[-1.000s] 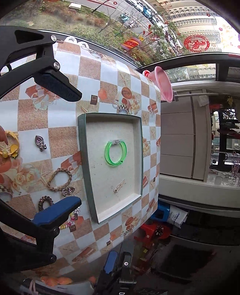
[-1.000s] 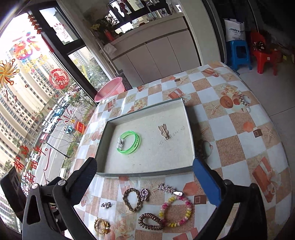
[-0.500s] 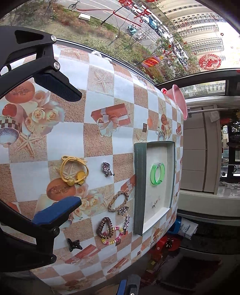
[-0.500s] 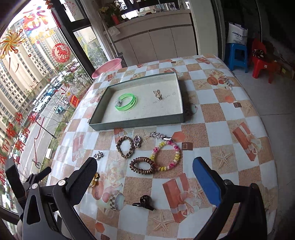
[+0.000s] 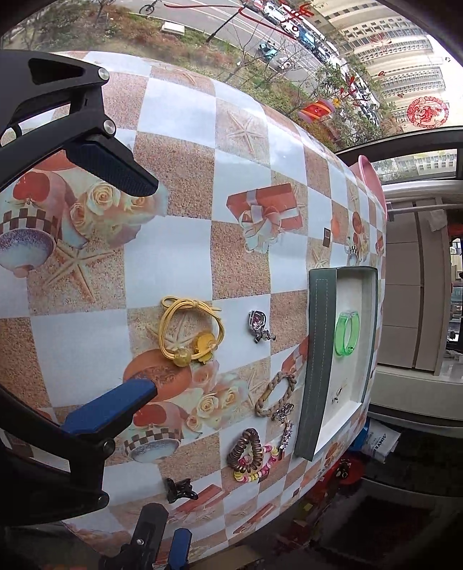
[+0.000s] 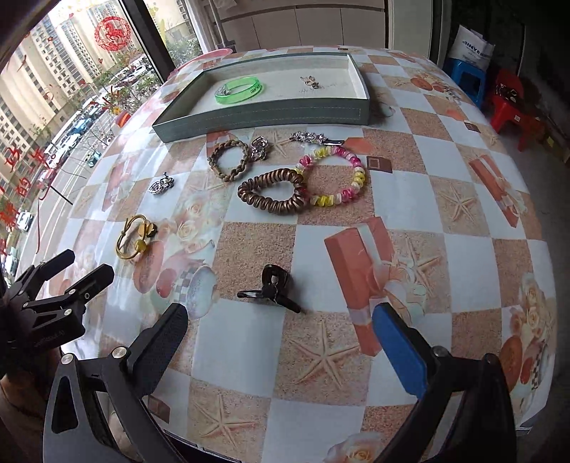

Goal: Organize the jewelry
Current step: 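Withdraw both tools from the tray toward the remaining jewelry, then grasp the yellow cord accessory with the left tool while the right tool grasps the black claw clip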

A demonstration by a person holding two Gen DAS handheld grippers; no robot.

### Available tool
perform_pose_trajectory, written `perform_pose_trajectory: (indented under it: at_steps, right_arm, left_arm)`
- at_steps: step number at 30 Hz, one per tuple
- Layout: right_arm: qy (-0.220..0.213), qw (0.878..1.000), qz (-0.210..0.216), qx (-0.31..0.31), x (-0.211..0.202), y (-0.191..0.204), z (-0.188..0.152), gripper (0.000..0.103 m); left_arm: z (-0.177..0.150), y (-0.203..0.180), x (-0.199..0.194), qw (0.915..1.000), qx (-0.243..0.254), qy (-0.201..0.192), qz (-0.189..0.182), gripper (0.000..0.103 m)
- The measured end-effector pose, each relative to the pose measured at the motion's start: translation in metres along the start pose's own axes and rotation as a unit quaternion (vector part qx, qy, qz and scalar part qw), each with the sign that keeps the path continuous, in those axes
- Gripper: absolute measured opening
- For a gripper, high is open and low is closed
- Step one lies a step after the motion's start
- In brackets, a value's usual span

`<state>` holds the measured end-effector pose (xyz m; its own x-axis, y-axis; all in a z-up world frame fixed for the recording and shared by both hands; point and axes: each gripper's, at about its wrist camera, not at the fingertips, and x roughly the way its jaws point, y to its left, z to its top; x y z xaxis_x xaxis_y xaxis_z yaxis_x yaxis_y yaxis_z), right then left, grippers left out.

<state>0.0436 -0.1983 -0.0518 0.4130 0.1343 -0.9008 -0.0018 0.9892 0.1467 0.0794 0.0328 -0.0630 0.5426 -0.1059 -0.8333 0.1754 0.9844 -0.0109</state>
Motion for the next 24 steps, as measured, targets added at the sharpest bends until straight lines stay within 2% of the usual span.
perform_pose_trajectory:
  at_steps: [5,9,10,11,15,16,18,19,21,22,23,24]
  right_arm:
    - [0.01,1.0,-0.014,-0.004,0.011,0.003,-0.001,0.103]
    - [0.018,1.0,-0.019,-0.003,0.021,0.005,0.001,0.102]
    - [0.019,1.0,-0.019,-0.005,0.024,0.007,0.0,0.1]
    - [0.021,1.0,-0.021,-0.007,0.026,0.008,0.0,0.093]
    - [0.013,0.999,-0.045,-0.024,0.03,0.016,0.001,0.086]
    - [0.012,0.999,-0.045,-0.027,0.03,0.018,0.002,0.085]
    - [0.008,0.998,-0.05,-0.035,0.03,0.022,0.003,0.078]
    - [0.006,0.998,-0.054,-0.042,0.031,0.024,0.003,0.076]
    - [0.001,0.997,-0.058,-0.055,0.03,0.028,0.003,0.065]
    - [-0.001,0.997,-0.056,-0.058,0.03,0.03,0.002,0.06]
    - [-0.002,0.997,-0.055,-0.061,0.029,0.031,0.002,0.051]
    - [-0.004,0.996,-0.056,-0.064,0.026,0.032,0.002,0.039]
  left_arm:
    - [0.005,-0.008,0.006,0.9998,0.015,-0.002,-0.01,0.103]
    - [0.011,-0.013,0.018,0.9996,0.026,0.013,-0.008,0.102]
    - [0.013,-0.014,0.021,0.9995,0.026,0.016,-0.008,0.097]
    - [0.014,-0.016,0.024,0.9994,0.028,0.02,-0.009,0.093]
    - [0.018,-0.018,0.033,0.9993,0.027,0.024,-0.009,0.09]
    - [0.019,-0.019,0.035,0.9992,0.029,0.028,-0.008,0.082]
    - [0.02,-0.022,0.037,0.9991,0.033,0.025,-0.006,0.082]
    - [0.021,-0.022,0.037,0.9991,0.034,0.025,-0.009,0.077]
    - [0.021,-0.025,0.036,0.9989,0.04,0.023,-0.011,0.068]
    - [0.021,-0.027,0.036,0.9987,0.043,0.021,-0.014,0.059]
    - [0.02,-0.029,0.035,0.9985,0.048,0.02,-0.017,0.043]
    - [0.02,-0.031,0.034,0.9982,0.052,0.02,-0.022,0.035]
